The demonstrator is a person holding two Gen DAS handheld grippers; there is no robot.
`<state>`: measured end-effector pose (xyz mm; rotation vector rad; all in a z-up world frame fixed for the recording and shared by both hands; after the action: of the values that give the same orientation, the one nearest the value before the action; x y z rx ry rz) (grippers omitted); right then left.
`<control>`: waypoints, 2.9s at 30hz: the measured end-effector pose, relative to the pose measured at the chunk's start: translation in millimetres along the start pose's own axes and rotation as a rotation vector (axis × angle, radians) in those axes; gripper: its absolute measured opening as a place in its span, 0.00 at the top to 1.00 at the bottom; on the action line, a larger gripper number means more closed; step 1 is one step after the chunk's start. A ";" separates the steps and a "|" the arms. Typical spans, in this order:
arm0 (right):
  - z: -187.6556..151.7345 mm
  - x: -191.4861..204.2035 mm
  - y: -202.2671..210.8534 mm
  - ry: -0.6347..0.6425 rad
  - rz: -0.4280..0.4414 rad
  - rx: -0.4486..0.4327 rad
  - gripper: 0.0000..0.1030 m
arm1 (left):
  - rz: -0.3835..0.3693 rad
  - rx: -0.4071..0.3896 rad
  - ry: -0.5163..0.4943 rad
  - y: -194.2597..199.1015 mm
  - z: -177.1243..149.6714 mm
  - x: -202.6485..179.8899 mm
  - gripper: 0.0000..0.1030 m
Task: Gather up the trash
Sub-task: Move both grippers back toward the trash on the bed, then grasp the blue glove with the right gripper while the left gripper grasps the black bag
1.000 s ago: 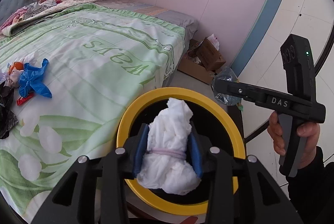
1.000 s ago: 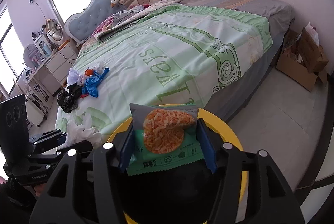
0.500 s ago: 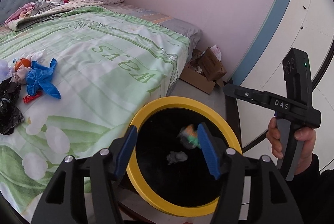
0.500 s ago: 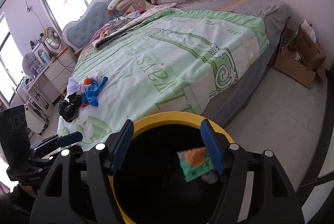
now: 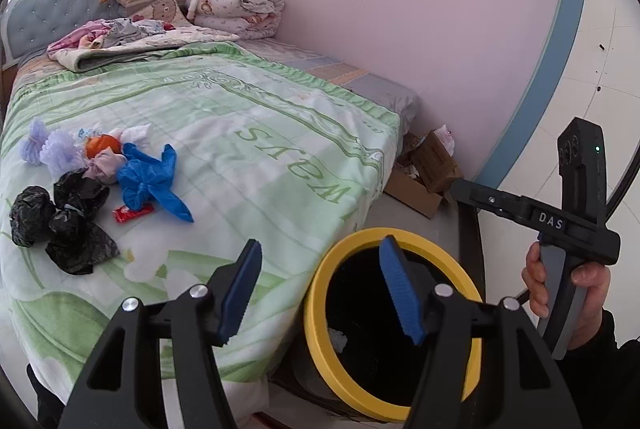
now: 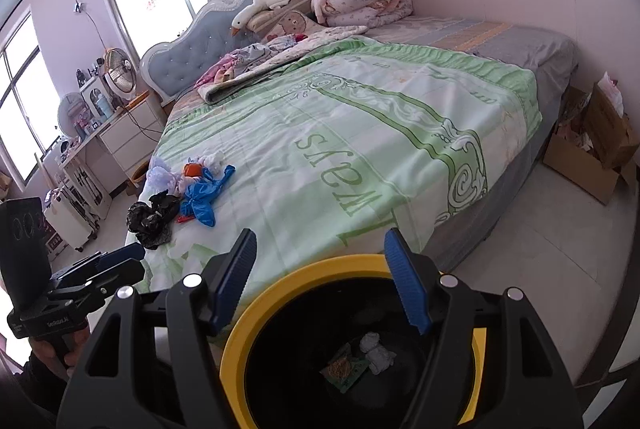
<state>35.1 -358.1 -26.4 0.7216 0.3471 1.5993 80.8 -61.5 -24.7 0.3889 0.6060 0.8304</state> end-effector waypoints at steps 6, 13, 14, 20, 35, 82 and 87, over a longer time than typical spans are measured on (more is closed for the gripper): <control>17.7 26.5 -8.6 0.042 0.033 -0.036 0.38 | 0.073 -0.061 0.006 24.7 12.9 21.5 0.41; 34.5 57.7 -23.2 0.080 0.085 -0.058 0.37 | 0.168 -0.121 0.022 53.7 23.2 50.8 0.39; 36.3 62.4 -26.0 0.087 0.092 -0.058 0.36 | 0.181 -0.127 0.026 57.4 24.6 55.1 0.38; 47.1 89.1 -41.1 0.125 0.125 -0.068 0.33 | 0.261 -0.162 0.051 77.7 29.9 83.0 0.33; 68.8 159.1 -95.7 0.208 0.185 -0.060 0.28 | 0.400 -0.190 0.129 105.8 33.3 149.9 0.22; 30.7 259.0 -312.8 0.529 0.076 0.204 0.25 | 0.448 -0.017 0.289 24.3 14.0 285.2 0.18; 26.1 265.4 -322.3 0.540 0.074 0.221 0.26 | 0.402 -0.015 0.279 17.9 10.8 284.9 0.33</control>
<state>297.3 -51.0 -135.5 0.4576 0.9097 1.8325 226.5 170.7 -105.1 0.3903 0.7933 1.2876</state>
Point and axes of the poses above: each gripper's, at about its wrist camera, not at the fingertips, and y roughly against the way its jaws point, x to its left, z to its top, the point moved 1 cm from there along -y, roughly the way its jaws point, and after that the axes turned 5 degrees about -z, right-handed, at the moved point
